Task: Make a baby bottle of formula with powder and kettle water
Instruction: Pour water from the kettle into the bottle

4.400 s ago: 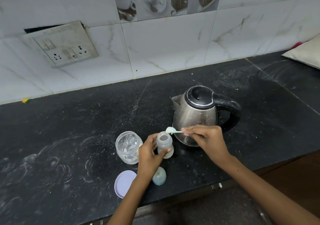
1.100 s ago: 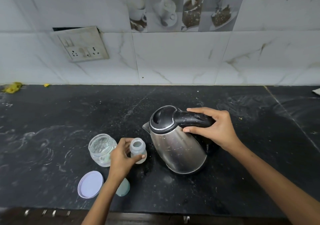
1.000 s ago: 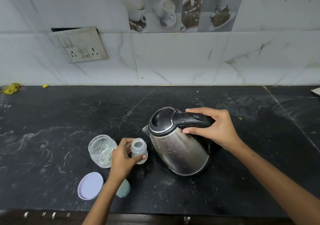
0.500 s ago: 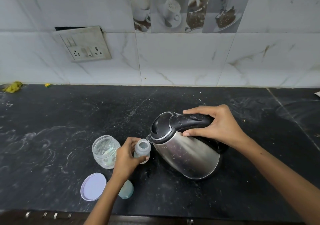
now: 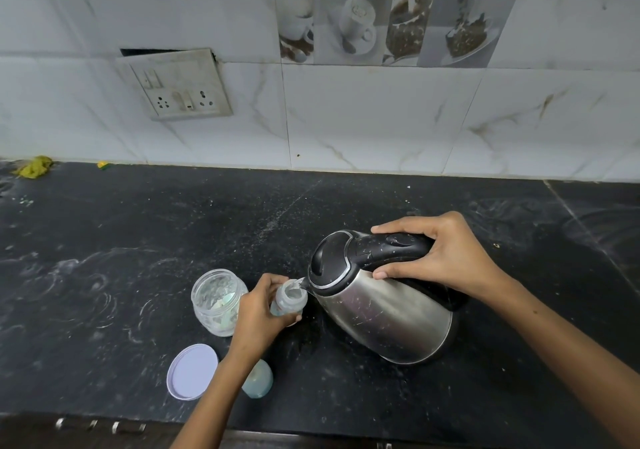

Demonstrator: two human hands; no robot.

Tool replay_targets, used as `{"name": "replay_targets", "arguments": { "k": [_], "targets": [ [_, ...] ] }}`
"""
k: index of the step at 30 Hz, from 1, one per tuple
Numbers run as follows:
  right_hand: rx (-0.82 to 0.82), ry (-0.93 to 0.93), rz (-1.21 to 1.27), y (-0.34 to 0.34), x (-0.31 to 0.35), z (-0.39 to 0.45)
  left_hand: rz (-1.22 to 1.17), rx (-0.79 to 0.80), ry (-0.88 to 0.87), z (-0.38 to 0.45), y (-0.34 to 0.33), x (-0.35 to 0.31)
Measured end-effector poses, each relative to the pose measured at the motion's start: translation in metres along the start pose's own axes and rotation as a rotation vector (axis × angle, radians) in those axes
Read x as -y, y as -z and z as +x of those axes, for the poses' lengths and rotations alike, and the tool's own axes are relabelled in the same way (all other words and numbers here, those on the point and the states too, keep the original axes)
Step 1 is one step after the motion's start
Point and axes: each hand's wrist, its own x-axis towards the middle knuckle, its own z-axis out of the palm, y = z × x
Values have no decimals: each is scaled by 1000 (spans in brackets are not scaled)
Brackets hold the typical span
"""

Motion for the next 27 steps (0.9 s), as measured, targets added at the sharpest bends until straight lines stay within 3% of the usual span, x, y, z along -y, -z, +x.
{"name": "replay_targets", "arguments": {
  "k": [27],
  "targets": [
    [-26, -30, -13, 0, 5, -7, -7, 11, -13, -1, 0, -1]
  ]
}}
